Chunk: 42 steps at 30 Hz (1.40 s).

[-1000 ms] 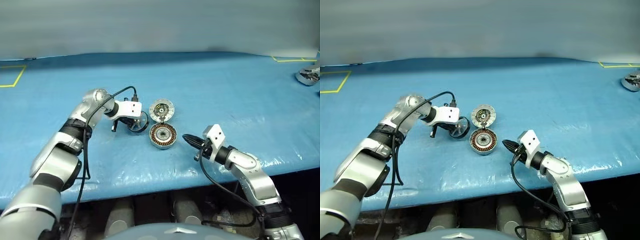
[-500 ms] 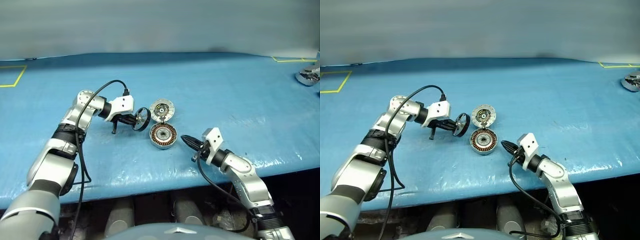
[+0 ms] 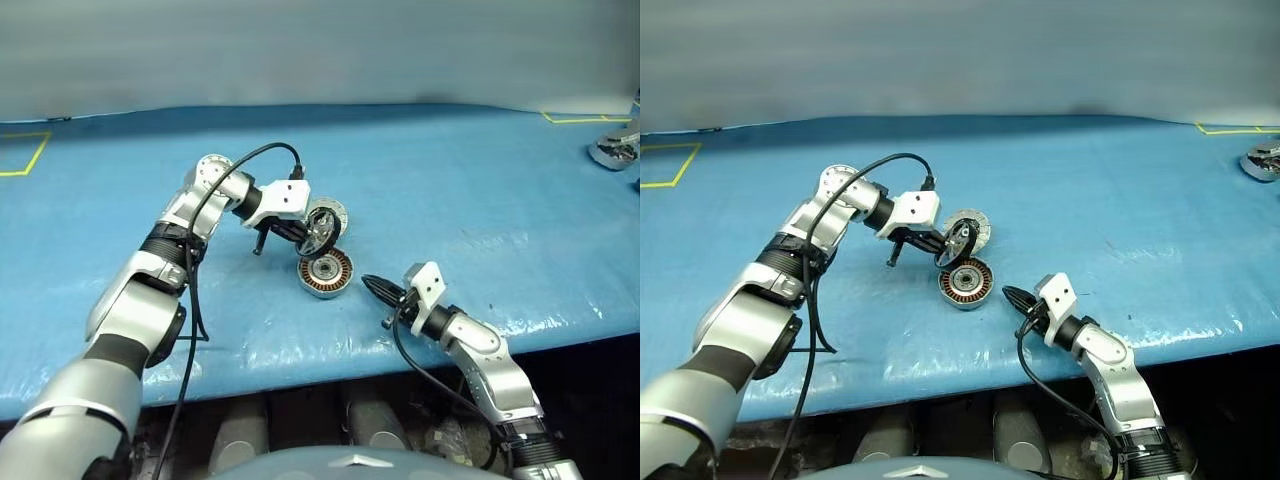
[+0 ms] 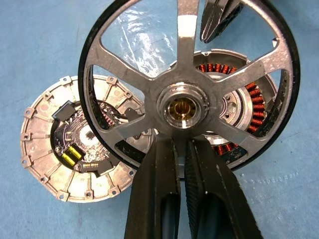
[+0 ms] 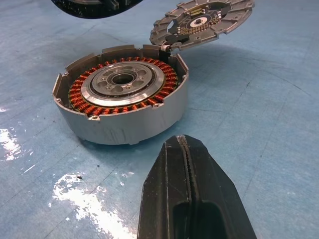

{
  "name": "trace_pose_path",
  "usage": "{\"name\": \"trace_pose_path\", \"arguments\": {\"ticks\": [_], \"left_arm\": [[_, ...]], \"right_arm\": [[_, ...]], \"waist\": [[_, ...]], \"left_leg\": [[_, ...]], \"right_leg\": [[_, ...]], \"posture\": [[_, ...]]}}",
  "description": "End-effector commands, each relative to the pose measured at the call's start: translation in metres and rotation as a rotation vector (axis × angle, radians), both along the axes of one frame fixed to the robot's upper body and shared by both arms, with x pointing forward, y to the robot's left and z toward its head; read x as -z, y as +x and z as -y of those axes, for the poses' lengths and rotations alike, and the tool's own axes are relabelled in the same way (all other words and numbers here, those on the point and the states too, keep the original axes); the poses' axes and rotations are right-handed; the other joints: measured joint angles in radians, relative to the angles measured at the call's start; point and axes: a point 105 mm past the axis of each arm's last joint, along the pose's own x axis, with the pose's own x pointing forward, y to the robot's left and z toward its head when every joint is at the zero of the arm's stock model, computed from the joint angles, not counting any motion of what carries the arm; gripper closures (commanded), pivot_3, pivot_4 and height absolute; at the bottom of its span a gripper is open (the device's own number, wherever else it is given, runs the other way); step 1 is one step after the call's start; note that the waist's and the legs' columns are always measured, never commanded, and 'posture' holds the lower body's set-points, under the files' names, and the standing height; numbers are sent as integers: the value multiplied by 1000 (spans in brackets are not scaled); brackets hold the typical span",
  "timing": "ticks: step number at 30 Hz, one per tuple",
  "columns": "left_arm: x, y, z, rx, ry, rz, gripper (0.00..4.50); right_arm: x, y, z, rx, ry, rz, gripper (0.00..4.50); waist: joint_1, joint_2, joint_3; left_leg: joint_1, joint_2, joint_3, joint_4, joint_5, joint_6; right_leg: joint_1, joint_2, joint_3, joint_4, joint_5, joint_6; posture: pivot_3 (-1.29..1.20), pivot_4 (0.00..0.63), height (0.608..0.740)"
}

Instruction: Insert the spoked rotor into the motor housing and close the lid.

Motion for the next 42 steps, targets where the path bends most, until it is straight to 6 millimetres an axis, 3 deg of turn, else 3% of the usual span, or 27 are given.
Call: {"name": "trace_pose_path", "arguments": {"ticks": [1,25,42], "left_arm": [[-7,1,6,57,45,37,4441],[5,2,5,153,179,91,4441],[3,4,11,183,157,132,4441]], "right_arm": [[-7,0,3,16,7,38,4500],[-5,-7,6,56,12,47,4500],[-4,-5,8,66,3,53,4500]], "waist": [[1,0,0],[3,0,0],[3,0,0]], "left_leg": [[0,0,0,0,0,0],[-1,0,0,0,0,0],[-1,0,0,0,0,0]], "right_leg": [[0,0,0,0,0,0],[0,0,0,0,0,0],[0,0,0,0,0,0]], "posture": [[0,150,740],[0,150,740],[0,150,740]]}}
